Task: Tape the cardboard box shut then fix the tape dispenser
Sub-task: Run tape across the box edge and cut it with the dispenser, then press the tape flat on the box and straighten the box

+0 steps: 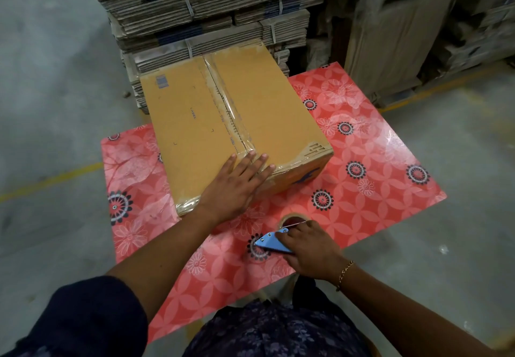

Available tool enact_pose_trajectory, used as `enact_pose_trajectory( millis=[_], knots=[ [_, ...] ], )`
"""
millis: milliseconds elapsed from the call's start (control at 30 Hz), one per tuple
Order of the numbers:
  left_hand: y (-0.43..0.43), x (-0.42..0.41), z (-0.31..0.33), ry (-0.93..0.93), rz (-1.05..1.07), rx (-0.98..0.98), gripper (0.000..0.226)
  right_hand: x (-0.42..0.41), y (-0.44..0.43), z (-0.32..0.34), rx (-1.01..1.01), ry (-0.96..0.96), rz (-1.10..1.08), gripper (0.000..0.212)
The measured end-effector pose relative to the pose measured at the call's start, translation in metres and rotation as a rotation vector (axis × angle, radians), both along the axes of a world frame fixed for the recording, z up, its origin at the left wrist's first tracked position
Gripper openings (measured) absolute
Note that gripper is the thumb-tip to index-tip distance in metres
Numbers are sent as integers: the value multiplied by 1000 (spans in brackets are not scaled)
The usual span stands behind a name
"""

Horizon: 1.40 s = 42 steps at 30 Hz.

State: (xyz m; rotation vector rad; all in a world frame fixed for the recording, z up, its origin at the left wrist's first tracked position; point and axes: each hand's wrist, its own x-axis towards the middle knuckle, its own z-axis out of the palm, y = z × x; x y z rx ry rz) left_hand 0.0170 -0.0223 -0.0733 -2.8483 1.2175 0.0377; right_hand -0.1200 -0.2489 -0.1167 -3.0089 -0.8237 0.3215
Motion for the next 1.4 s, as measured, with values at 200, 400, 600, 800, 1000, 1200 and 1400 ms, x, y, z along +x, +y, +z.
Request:
enact_pose_trajectory(
  millis=[200,400,600,800,1000,1200,1400],
  knots=[
    [0,0,0,-24,-3,23,64,47,3,37,878,109,-764,26],
    [-1,-1,4,13,-5,49,82,105,-15,58,493,-344,-399,46],
    [0,-2,4,68,82,-46,88,160,-14,72,102,-127,29,83],
    [-4,-2,-3,1,175,-33,68,173,-20,50,-7,-132,145,82],
    [-5,1,-8,-28,178,23,67,175,-23,46,26,-155,187,80],
    [-7,0,-5,-39,188,42,68,174,-21,48,38,-155,192,82],
    [-12,-7,-2,-42,265,64,69,174,-22,45,11,-171,201,83]
  ],
)
